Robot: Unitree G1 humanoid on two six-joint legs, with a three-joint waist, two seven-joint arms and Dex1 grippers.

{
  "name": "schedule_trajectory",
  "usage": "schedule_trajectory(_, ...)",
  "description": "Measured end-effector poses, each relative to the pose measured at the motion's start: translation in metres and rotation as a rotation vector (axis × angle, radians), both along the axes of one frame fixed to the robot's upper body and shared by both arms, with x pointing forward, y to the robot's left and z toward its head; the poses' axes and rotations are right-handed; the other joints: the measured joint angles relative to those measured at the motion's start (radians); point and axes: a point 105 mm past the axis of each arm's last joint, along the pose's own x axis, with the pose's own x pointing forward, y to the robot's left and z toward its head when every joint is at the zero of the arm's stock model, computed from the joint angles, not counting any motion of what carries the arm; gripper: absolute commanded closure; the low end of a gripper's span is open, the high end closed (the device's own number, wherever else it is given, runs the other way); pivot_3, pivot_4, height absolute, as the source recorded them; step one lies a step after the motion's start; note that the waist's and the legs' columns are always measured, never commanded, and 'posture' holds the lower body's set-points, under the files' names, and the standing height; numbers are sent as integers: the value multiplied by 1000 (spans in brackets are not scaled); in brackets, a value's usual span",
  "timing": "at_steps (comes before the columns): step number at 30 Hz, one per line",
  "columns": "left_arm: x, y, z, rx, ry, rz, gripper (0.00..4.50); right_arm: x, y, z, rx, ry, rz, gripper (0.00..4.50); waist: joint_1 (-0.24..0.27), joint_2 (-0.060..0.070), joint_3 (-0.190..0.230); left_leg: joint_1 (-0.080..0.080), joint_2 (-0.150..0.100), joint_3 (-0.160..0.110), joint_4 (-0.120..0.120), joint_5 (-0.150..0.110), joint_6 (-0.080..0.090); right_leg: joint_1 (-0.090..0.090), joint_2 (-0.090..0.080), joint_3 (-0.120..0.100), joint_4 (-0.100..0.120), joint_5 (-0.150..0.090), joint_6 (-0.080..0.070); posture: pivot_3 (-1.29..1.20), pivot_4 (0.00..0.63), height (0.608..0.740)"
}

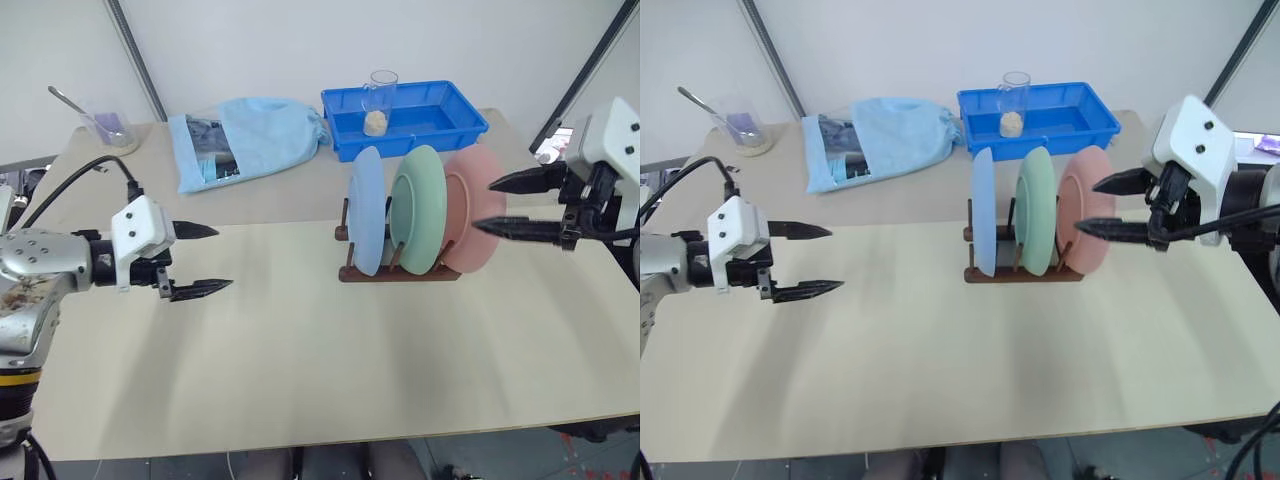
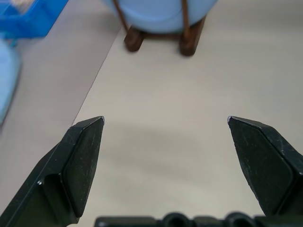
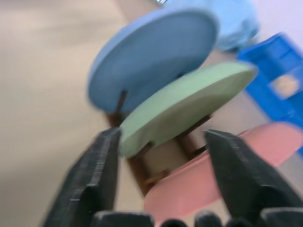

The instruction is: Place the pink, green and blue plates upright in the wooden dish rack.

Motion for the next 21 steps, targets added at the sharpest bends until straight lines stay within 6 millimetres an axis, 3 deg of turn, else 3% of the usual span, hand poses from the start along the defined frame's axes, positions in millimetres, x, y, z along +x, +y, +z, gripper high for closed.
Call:
schedule_trajectory(5, -5, 37, 12, 95, -25, 164, 0, -7, -31, 11, -68, 14, -31, 858, 5, 0, 0, 2, 1, 0, 0, 0, 0, 1, 0, -1, 0, 0, 0, 0, 150, 740)
schedule_trajectory(8, -5, 45, 16, 124, -28, 194, 0, -7, -41, 7, -86, 39, -20, 858, 3, 0, 0, 2, 1, 2, 0, 0, -1, 1, 0, -1, 0, 0, -1, 0, 150, 740)
schedule_trajectory(21, -6, 52, 12, 122, 18, 213, 0, -3, -51, -4, -126, 54, 2, 858, -3, 0, 0, 1, 2, 3, -1, 0, -1, -2, 0, 0, 0, 1, -1, 0, 150, 740)
